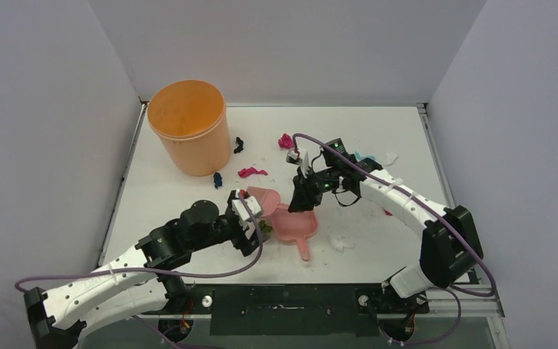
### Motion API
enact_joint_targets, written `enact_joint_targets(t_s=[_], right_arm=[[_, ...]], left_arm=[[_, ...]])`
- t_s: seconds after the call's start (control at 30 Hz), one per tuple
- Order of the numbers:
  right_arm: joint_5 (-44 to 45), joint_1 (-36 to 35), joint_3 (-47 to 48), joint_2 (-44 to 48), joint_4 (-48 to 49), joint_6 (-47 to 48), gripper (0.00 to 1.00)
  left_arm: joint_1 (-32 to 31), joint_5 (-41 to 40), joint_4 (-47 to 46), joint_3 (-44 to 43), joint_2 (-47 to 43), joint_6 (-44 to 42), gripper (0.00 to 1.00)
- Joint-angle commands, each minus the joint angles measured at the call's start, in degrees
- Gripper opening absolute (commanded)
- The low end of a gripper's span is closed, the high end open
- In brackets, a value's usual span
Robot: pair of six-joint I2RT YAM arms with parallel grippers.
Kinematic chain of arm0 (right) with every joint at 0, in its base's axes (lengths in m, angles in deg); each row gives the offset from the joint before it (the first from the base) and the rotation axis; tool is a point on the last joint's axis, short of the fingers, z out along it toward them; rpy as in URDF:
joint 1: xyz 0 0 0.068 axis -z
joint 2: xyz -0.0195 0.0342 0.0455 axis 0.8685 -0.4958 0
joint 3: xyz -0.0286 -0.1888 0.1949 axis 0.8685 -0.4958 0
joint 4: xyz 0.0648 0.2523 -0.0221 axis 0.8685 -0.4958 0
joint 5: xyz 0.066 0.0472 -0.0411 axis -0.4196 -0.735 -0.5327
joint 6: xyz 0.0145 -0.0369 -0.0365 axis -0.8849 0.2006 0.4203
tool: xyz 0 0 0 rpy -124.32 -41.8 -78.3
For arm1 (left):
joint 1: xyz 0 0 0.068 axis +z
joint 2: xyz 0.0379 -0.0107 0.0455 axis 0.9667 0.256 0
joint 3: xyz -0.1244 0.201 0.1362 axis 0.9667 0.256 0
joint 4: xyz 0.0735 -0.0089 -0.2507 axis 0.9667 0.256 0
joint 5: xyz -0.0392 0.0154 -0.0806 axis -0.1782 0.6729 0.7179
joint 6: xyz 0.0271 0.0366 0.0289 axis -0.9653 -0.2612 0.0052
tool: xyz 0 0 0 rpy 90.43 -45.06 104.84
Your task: Sweep away the paper scraps from the table
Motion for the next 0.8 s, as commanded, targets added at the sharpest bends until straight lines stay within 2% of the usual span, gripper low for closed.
enact_joint_targets(t_s=[0.0, 0.33, 0.5, 0.6, 0.77], right_arm=[[-5.3, 1.4, -0.9, 6.6, 1.9, 0.2, 0.05], [-5.6, 2.0, -3.0, 14.2, -1.9, 2.2, 0.05], [-6.2, 2.2, -4.1, 15.4, -5.1, 4.1, 0.05], [-6.9, 2.2, -4.8, 16.2, -5.3, 4.3, 0.05], [-11.1, 2.4, -5.3, 17.0, -4.1, 1.8, 0.05]], left_arm=[[-9.4, -9.1, 2.2, -4.8, 4.0, -9.2, 0.75], [-29.1, -32.1, 0.2, -10.1, 14.9, -22.8, 0.66], [-33.0, -34.3, 2.0, -12.9, 14.5, -23.8, 0.62], [-33.4, -32.8, 3.7, -14.2, 12.4, -22.9, 0.61], [-33.4, -34.5, 6.2, -14.2, 12.4, -25.8, 0.64]])
